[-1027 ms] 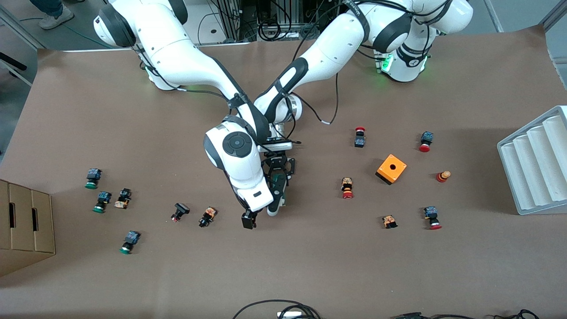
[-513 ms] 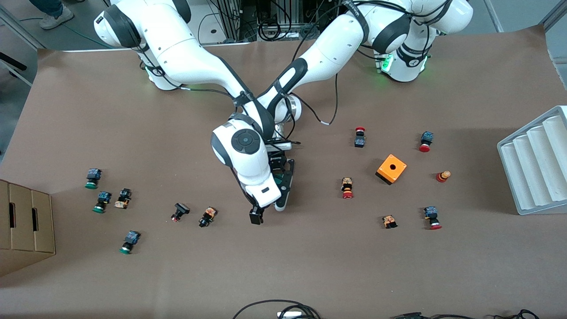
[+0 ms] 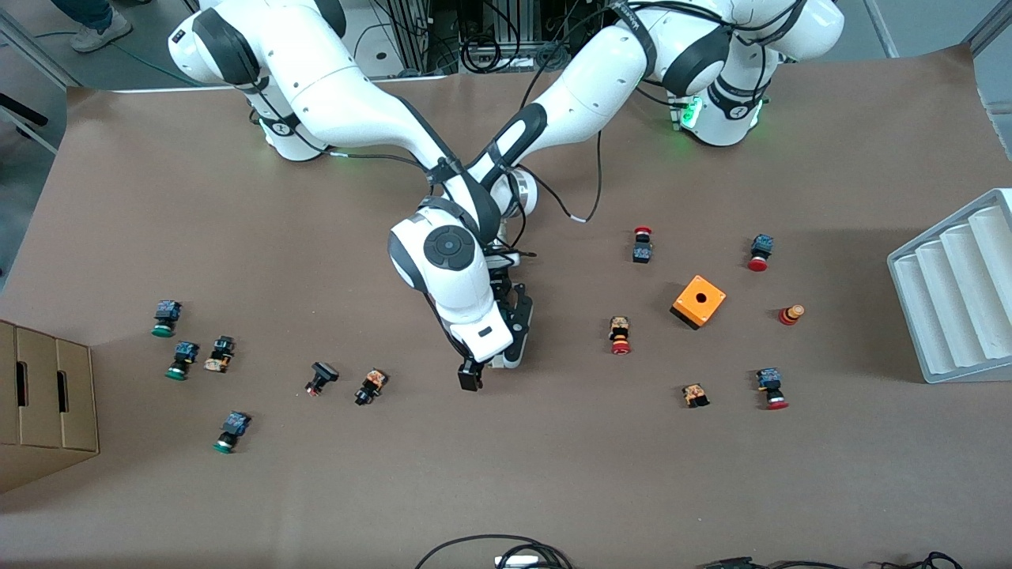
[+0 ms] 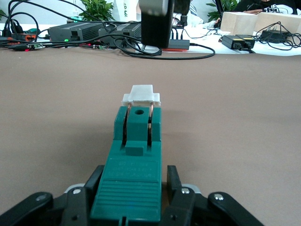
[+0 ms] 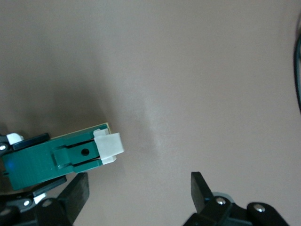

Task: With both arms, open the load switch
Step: 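Lower the right gripper beside the white handle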

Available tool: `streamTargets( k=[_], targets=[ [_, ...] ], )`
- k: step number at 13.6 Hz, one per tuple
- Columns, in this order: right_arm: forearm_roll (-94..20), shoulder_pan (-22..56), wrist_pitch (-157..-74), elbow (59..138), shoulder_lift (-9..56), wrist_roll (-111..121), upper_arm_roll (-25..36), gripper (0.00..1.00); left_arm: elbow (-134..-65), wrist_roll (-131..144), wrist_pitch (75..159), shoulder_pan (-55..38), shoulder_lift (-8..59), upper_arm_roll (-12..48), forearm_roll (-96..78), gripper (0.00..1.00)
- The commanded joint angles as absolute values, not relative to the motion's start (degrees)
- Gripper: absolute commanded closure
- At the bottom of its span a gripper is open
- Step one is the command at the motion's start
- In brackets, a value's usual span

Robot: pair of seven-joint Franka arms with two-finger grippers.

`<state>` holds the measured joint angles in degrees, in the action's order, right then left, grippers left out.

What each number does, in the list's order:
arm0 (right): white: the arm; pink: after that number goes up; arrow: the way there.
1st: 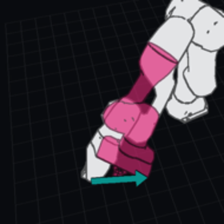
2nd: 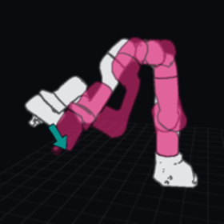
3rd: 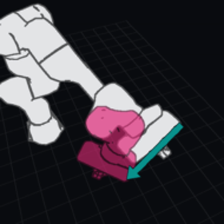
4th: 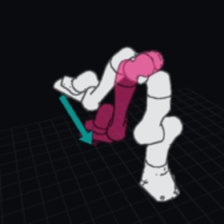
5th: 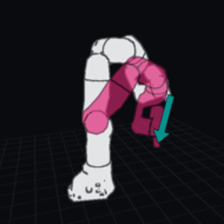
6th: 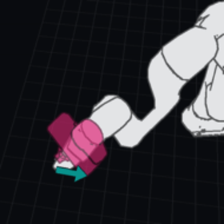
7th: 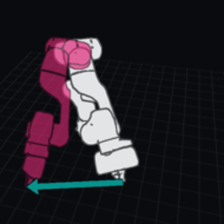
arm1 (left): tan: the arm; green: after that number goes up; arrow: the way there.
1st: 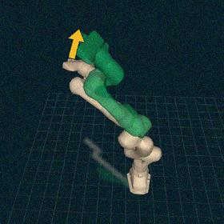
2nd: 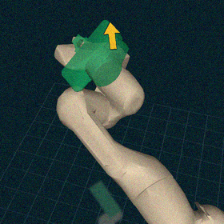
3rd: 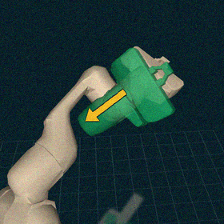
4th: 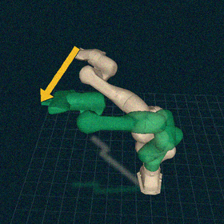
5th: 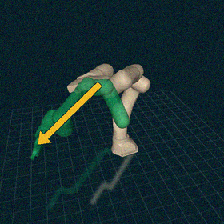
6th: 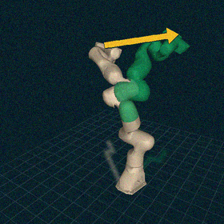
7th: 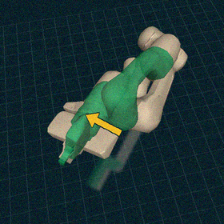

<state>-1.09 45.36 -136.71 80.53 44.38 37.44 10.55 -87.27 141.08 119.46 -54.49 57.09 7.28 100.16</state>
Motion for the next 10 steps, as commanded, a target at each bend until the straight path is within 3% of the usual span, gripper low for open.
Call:
streamTargets(
  k=[1,10],
  targets=[
    [-2.4,45.6,-136.8,78.7,46.4,38.2,11.1,0.03,-85.5,141.9,120.5,-56.0,60.4,7.3,100.4,0.40],
    [-2.4,46.6,-137.2,78.6,47.9,37.9,11.1,0.03,-85.6,143.3,119.5,-56.5,60.8,7.2,100.5,0.40]
  ],
)
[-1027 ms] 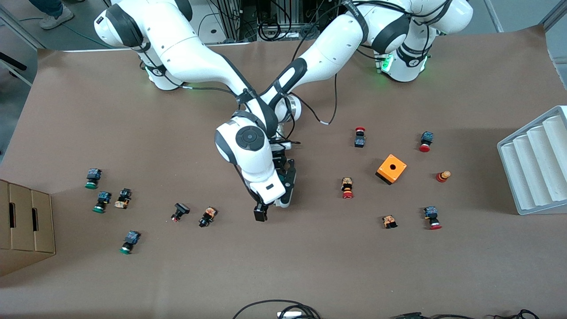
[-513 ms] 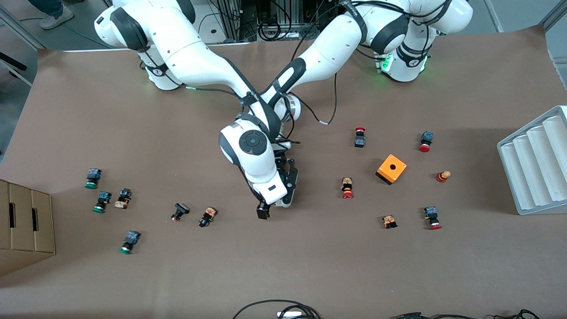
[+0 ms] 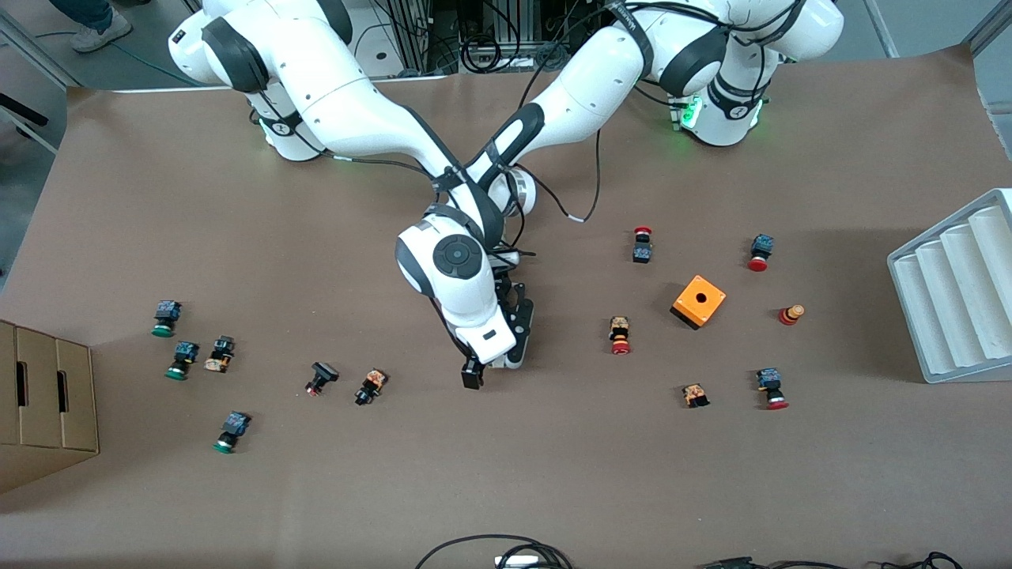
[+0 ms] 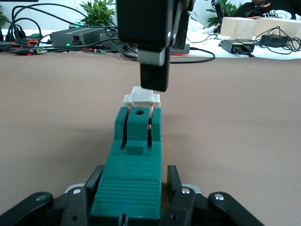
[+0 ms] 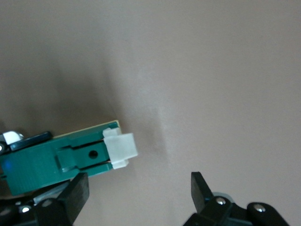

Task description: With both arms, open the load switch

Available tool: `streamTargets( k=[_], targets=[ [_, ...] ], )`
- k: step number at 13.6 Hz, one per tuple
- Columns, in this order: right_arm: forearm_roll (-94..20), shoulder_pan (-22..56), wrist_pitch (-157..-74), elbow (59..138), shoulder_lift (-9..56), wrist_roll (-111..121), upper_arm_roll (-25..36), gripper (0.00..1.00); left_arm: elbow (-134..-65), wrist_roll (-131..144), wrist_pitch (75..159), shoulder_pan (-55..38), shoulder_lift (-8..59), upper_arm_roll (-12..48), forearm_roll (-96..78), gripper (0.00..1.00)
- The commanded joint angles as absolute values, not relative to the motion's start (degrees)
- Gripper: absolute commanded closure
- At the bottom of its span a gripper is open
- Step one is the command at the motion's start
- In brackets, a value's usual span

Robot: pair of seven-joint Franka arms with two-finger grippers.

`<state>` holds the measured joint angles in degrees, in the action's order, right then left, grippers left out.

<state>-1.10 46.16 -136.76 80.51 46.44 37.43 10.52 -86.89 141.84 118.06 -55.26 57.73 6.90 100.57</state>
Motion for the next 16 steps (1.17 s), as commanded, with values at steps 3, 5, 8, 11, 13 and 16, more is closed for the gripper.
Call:
streamTargets(
  k=[3,5,8,11,13,16],
  targets=[
    [-2.4,46.9,-137.2,78.6,48.0,38.1,11.1,0.03,-85.6,143.3,119.5,-56.5,60.9,7.1,100.5,0.40],
    [-2.4,47.2,-137.2,78.5,48.1,38.1,11.1,0.03,-85.7,143.5,119.3,-56.6,61.1,7.2,101.2,0.40],
    [-2.4,47.5,-137.2,78.3,48.5,38.0,10.7,0.00,-85.8,144.1,118.1,-57.0,61.2,7.2,101.2,0.40],
    [-2.4,47.5,-136.8,75.7,50.1,38.1,10.6,0.00,-85.8,144.1,118.0,-57.0,61.3,7.2,101.2,0.37],
    [-2.4,46.6,-136.8,75.7,50.1,38.1,9.3,0.00,-85.9,144.1,118.0,-57.2,61.3,7.2,101.1,0.37],
    [-2.4,46.9,-136.9,75.7,50.5,38.0,9.1,0.00,-85.9,144.1,118.0,-57.2,61.3,7.2,101.1,0.37]
  ],
)
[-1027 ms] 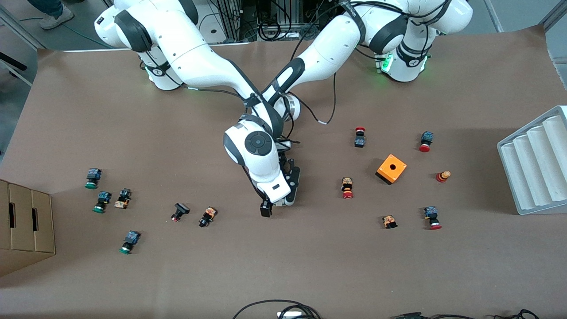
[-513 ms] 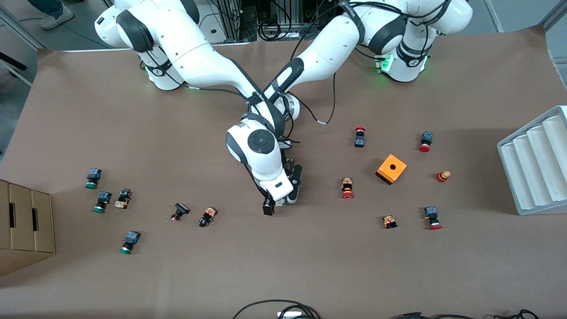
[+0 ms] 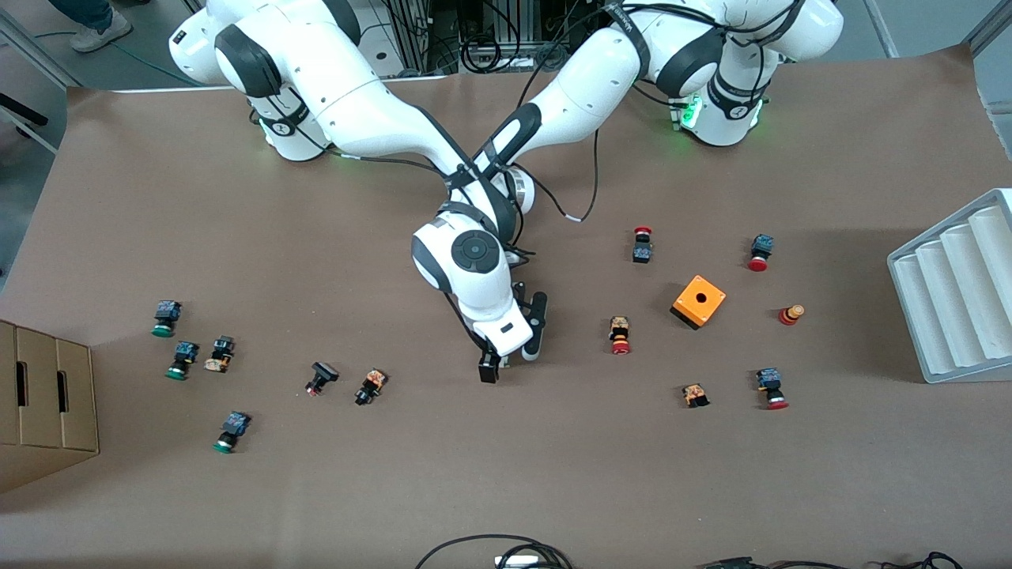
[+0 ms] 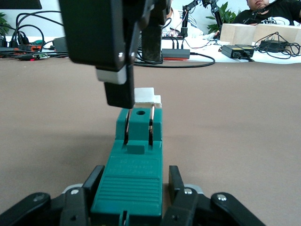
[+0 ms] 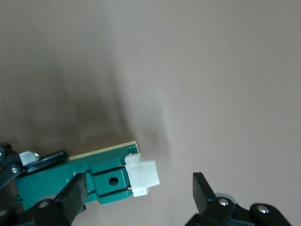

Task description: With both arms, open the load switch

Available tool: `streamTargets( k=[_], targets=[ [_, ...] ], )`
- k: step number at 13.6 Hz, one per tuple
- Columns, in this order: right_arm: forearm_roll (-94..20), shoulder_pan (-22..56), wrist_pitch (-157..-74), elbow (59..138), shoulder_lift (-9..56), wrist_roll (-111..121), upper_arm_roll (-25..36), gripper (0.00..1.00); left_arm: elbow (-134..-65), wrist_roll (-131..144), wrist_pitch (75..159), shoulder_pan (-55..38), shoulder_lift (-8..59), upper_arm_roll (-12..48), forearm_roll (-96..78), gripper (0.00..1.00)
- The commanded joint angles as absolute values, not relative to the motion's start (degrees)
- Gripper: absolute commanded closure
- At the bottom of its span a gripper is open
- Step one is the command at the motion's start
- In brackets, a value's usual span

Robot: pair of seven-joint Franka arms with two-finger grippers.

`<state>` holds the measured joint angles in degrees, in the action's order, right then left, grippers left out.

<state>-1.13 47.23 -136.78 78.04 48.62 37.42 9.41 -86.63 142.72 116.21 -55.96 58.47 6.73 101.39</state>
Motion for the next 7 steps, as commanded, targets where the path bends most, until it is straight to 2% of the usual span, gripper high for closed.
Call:
streamTargets(
  k=[1,7],
  targets=[
    [-2.4,46.8,-136.9,75.7,50.6,38.0,9.1,0.00,-85.9,144.1,118.0,-57.2,61.4,7.2,101.2,0.37],
    [-2.4,46.4,-137.0,75.8,51.2,38.1,9.1,0.00,-85.9,144.1,117.6,-57.6,61.5,7.2,100.9,0.37]
  ],
)
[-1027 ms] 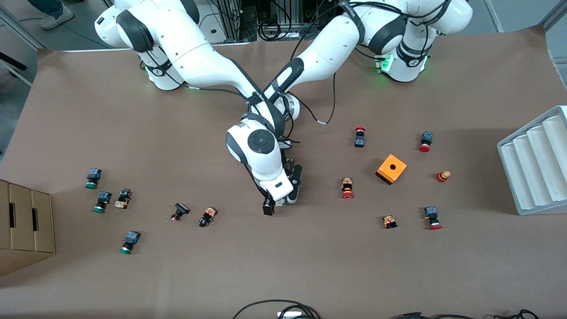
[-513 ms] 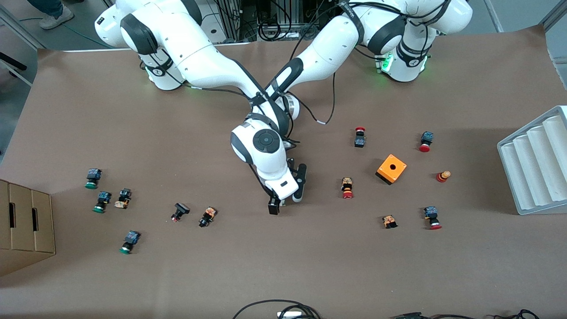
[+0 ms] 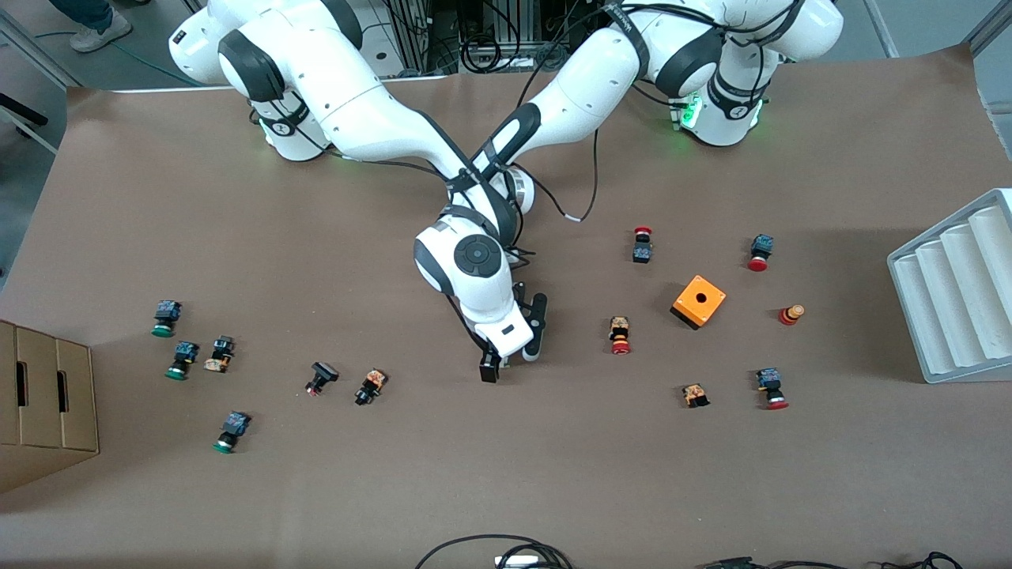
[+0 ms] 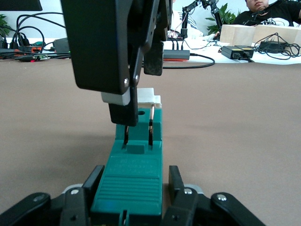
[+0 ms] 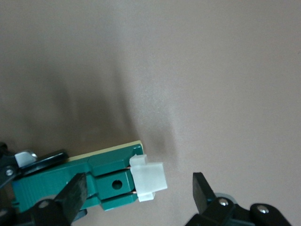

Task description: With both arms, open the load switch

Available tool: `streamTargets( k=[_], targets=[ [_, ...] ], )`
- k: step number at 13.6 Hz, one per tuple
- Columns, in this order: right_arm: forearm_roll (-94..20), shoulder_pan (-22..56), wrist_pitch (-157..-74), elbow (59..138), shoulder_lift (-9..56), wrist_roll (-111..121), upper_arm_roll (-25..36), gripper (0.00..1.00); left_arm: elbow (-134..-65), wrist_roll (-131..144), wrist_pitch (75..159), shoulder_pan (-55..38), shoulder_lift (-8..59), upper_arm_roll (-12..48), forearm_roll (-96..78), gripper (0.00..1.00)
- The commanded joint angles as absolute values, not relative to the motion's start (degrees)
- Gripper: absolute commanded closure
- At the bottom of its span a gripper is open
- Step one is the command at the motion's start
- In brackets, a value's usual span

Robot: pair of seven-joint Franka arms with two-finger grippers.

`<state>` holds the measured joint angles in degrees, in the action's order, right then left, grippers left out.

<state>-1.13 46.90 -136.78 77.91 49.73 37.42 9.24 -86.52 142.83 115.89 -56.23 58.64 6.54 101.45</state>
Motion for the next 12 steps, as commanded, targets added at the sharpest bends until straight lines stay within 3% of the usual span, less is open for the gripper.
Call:
streamTargets(
  k=[1,12],
  targets=[
    [-2.4,46.4,-137.1,75.8,51.3,38.1,9.1,0.00,-86.0,144.1,116.1,-57.7,61.5,7.3,100.8,0.37],
    [-2.4,46.5,-137.3,75.8,52.0,37.8,9.1,0.02,-86.4,146.1,114.7,-59.0,61.7,7.4,100.5,0.34]
  ],
)
